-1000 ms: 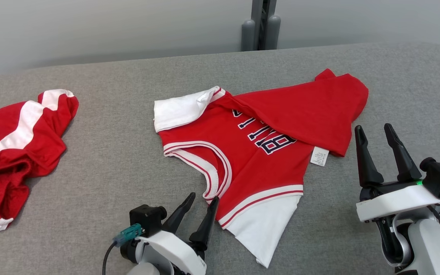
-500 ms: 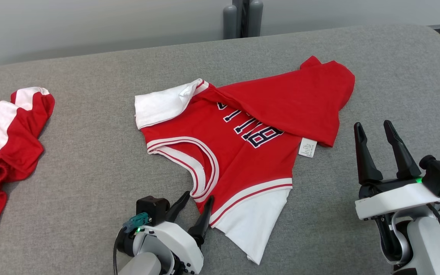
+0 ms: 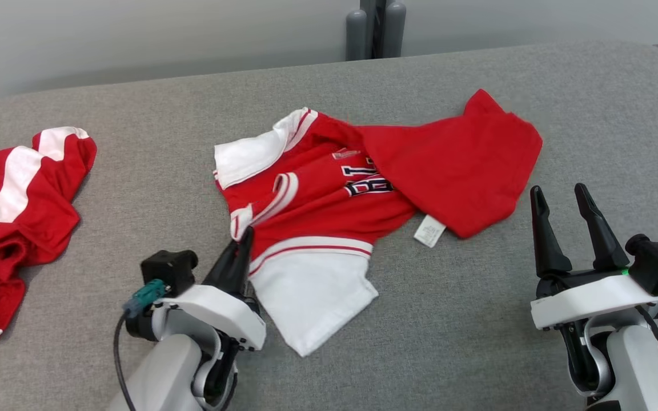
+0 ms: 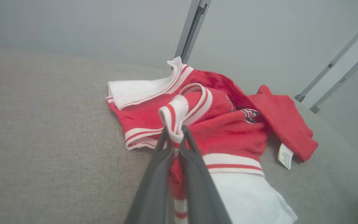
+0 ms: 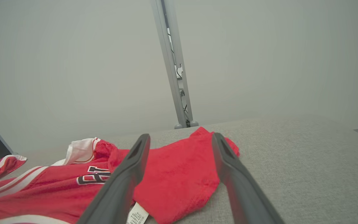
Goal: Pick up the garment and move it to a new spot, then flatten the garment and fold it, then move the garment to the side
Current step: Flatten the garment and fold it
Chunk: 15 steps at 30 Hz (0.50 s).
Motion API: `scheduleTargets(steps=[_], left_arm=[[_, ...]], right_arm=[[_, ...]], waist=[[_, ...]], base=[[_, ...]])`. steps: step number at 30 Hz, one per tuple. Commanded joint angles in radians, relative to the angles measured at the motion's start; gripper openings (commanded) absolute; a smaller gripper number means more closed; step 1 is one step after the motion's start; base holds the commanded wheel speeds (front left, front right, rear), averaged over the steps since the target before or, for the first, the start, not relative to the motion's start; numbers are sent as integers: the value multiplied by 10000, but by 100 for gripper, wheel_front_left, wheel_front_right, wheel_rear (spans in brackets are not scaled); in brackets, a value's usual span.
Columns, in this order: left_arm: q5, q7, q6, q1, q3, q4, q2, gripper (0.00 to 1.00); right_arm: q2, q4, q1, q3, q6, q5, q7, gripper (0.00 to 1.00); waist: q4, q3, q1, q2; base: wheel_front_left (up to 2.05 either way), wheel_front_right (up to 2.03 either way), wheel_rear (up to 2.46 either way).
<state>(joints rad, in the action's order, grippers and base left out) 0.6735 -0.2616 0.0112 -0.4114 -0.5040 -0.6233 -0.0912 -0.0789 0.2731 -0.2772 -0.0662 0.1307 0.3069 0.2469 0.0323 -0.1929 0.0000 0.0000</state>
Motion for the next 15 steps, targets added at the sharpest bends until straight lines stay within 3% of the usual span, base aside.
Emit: scheduleTargets(steps=[1,10,11,12,13,15], left_arm=[[-268,-37,-166,284,454,366,-212,0],[-710,-41,-374,1033,1397,925,-568,0],[-768,-40,-372,1087,1356,822,-582,9],[-817,-16,-408,1112,1292,729,-588,84],[-850,16,-415,1104,1228,642,-570,100],[-802,10,-494,1065,1242,528,-493,100]], right_arm=[[-13,86,11,32,1,-54,61,100],[90,400,62,-53,1,-59,118,100],[101,448,65,-82,1,-61,116,100],[107,493,69,-113,1,-57,122,100],[110,530,80,-132,1,-52,126,100],[117,588,91,-149,1,-54,115,100]], waist=[[-151,140,0,0],[-475,502,0,0],[-501,535,0,0],[-530,571,0,0],[-566,615,0,0],[-624,673,0,0]], base=[[0,0,0],[0,0,0],[0,0,0],[0,0,0],[0,0,0],[0,0,0]])
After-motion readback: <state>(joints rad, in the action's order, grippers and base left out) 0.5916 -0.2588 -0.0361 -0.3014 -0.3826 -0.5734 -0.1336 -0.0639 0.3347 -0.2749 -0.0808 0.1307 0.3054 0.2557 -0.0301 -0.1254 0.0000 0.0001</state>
